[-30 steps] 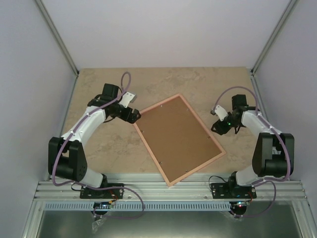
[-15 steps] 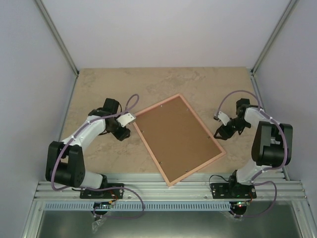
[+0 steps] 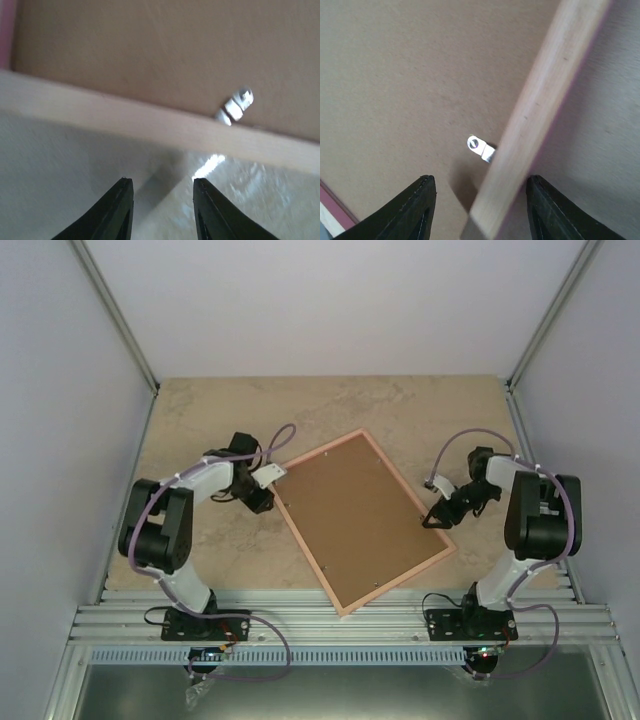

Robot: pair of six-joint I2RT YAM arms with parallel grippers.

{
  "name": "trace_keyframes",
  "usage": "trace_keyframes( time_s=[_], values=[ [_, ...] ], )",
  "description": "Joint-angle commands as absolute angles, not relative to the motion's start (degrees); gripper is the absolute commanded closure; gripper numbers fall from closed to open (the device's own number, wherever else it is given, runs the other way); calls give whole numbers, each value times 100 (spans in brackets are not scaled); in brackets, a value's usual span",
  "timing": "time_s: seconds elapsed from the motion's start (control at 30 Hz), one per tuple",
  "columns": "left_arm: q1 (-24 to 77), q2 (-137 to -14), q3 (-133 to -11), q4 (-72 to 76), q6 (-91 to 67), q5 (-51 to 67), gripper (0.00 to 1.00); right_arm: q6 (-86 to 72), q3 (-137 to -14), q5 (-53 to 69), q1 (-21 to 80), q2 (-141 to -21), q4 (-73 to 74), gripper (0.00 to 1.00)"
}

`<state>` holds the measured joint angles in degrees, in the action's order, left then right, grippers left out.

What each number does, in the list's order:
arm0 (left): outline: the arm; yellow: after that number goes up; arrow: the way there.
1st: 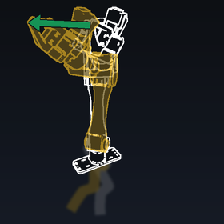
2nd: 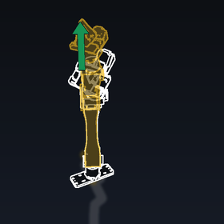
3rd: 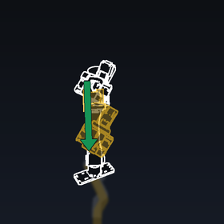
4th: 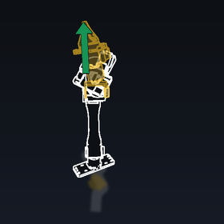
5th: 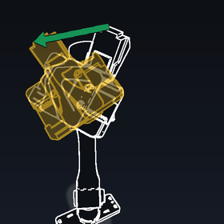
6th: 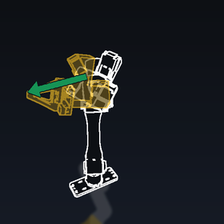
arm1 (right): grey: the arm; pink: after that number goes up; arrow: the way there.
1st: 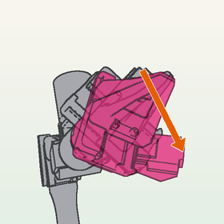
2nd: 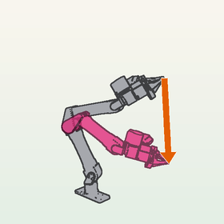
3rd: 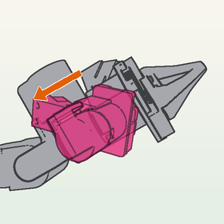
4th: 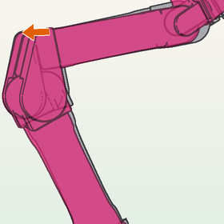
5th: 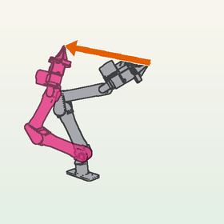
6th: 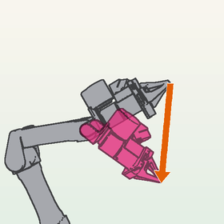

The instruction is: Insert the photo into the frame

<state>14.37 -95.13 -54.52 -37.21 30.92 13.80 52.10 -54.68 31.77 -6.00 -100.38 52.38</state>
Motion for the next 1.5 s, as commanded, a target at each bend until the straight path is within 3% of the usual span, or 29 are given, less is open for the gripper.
trace_keyframes(
  time_s=[0.0, 0.4, 0.57, 0.73, 0.93, 1.03, 1.1, 1.27, 1.47],
  values=[
    [1450, -10152, -6203, -3348, 2814, 1739, 66, 5201, -5509, 3412, -369, -10390, 5319, 49],
    [1414, -12218, -8779, -3343, 1925, 2001, 69, 3645, -6412, 3903, 516, -11021, 4460, 47],
    [1360, -11747, -9422, -3992, 1910, 2140, 56, 3197, -6944, 3972, 478, -10869, 4316, 42],
    [1775, -10321, -8528, -4315, 2801, 1944, 31, 2936, -7078, 4000, 290, -10197, 4278, 31],
    [2912, -9128, -7092, -4075, 3467, 1345, 20, 2560, -6869, 4297, -81, -9302, 3891, 21],
    [3466, -8939, -6726, -3795, 3600, 1084, 18, 2383, -6700, 4303, -415, -8671, 3466, 14],
    [3771, -9050, -6655, -3650, 3610, 994, 18, 2077, -6424, 4300, -732, -8164, 2905, 3],
    [4427, -9625, -6813, -3380, 3659, 760, 20, 1413, -6191, 4340, -1246, -7592, 2263, 2],
    [4984, -10531, -7150, -3235, 3876, 216, 31, 1428, -6140, 4982, -1510, -7883, 2742, 2]
  ],
)
